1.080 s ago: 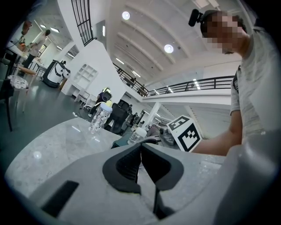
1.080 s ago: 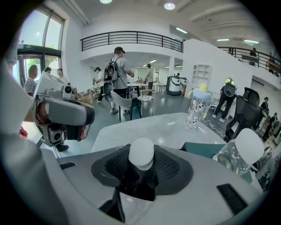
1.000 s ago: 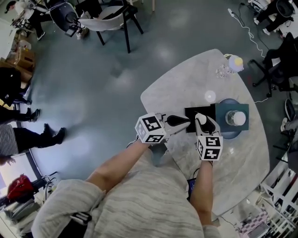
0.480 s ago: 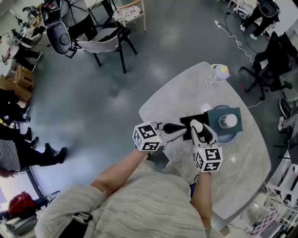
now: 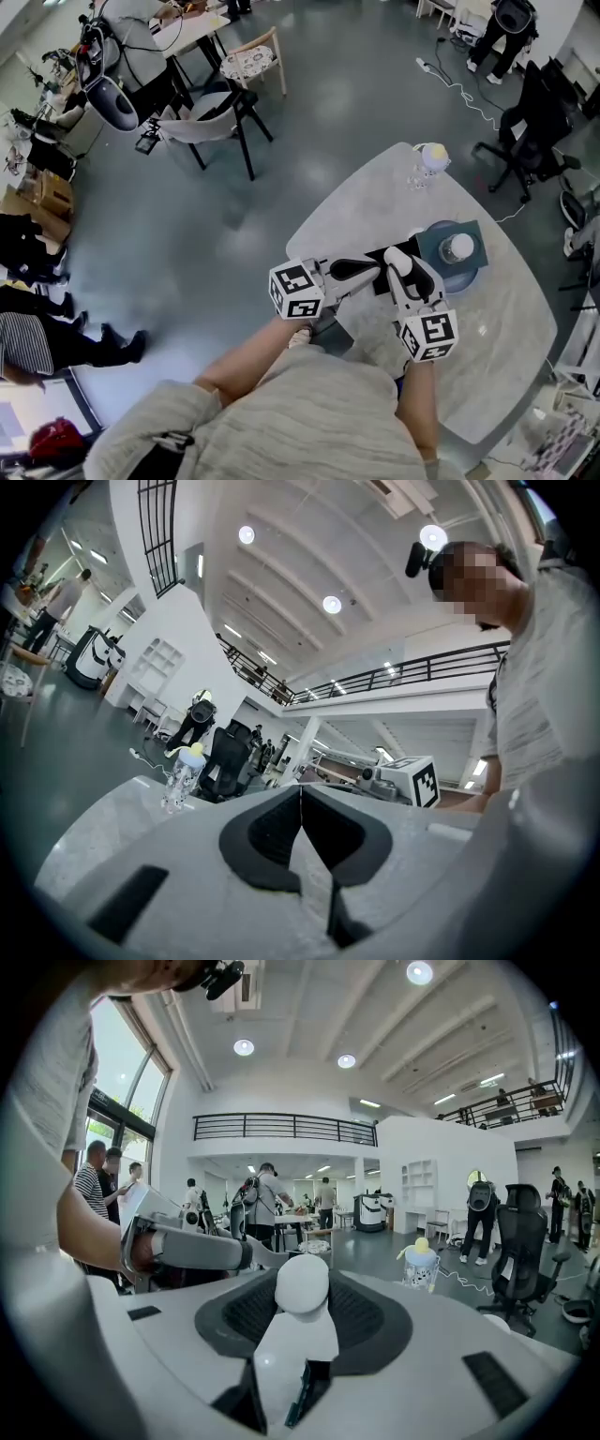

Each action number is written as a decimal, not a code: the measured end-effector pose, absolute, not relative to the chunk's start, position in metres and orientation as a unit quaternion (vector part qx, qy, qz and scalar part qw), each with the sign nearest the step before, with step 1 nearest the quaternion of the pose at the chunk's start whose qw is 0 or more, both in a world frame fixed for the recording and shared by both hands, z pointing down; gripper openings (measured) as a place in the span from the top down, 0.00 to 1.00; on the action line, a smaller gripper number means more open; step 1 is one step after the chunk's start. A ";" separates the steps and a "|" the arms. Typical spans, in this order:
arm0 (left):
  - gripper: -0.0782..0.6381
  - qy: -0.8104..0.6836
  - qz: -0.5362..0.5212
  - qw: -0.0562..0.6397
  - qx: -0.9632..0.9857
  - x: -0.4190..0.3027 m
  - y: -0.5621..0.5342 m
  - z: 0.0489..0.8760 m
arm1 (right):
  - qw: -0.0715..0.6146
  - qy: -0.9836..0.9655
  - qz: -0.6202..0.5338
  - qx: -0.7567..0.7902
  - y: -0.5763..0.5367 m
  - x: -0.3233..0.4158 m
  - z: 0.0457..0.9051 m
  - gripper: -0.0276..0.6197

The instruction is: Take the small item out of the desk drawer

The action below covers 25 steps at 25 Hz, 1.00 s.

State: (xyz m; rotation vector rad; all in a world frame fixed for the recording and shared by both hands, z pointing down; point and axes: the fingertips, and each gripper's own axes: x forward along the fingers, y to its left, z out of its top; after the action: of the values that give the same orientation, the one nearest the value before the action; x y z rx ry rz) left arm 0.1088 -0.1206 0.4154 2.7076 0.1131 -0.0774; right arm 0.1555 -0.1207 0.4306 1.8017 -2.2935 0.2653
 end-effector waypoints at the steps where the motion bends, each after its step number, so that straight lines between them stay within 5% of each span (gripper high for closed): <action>1: 0.87 0.042 -0.030 0.212 0.976 0.107 -0.120 0.412 | 0.097 -0.781 0.088 0.610 -0.119 0.154 0.426 0.70; 25: 0.87 0.071 -0.054 0.183 0.979 0.110 -0.108 0.373 | 0.003 -0.784 0.019 0.620 -0.093 0.158 0.357 0.70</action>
State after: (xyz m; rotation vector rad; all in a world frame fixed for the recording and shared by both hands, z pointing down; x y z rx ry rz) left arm 0.1100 -0.1080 0.3733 2.7628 0.2002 -0.1511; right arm 0.1580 -0.0932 0.3572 1.9447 -2.4579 0.0606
